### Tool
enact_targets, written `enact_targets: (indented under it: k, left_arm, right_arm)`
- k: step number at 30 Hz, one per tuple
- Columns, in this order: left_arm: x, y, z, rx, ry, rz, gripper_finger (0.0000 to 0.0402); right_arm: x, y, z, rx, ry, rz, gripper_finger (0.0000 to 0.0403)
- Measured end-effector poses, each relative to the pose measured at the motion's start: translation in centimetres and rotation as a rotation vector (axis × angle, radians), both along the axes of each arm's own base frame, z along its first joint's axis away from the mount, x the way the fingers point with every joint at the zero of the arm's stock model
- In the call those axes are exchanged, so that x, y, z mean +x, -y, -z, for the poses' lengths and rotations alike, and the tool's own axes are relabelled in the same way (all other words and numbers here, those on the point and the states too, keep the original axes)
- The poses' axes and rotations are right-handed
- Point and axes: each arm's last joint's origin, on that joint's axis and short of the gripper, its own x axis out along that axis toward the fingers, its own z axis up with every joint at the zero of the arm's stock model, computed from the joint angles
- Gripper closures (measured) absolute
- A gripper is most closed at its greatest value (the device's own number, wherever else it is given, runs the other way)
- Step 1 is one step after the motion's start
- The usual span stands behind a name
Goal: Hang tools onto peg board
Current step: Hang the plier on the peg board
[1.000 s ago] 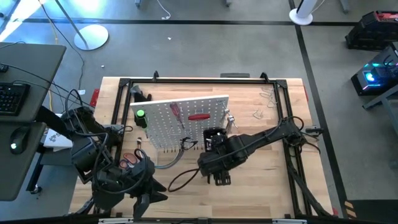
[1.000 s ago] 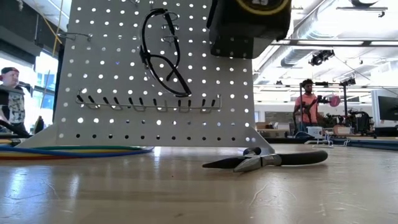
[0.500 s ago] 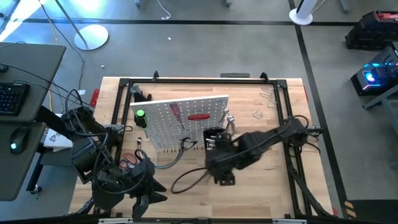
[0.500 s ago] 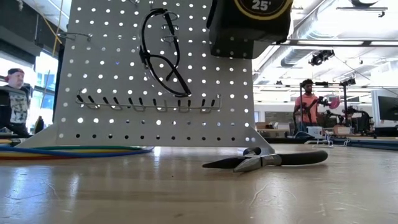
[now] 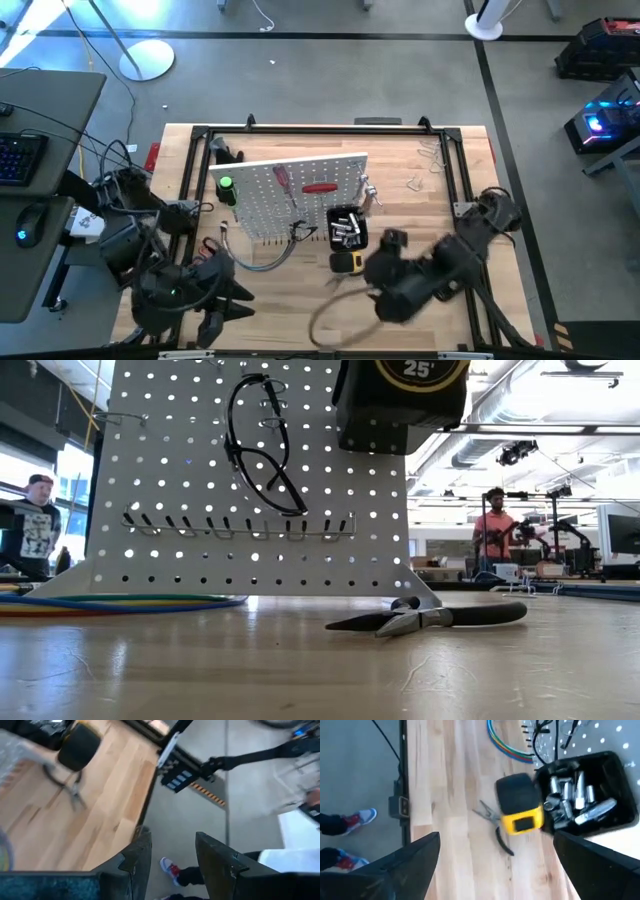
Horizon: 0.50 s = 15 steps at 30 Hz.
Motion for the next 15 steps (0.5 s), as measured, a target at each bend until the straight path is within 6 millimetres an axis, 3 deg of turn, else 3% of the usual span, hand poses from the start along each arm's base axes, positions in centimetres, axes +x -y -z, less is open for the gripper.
enact_targets:
  k: [3,8,15]
  left_arm:
    - [-1.1,0.7,0.8,0.014,-0.048,-0.032,0.0257]
    - [-2.4,2.1,2.5,-0.019,-0.150,-0.091,0.0258]
    - [-2.6,3.7,8.0,-0.107,-0.316,-0.201,0.0297]
  right_arm:
    - [-1.2,-2.0,1.1,0.007,-0.015,0.036,0.0018]
    - [-2.5,-4.4,5.0,0.011,-0.147,0.098,0.0018]
    - [-2.8,-6.8,10.8,0.102,-0.270,0.111,0.0018]
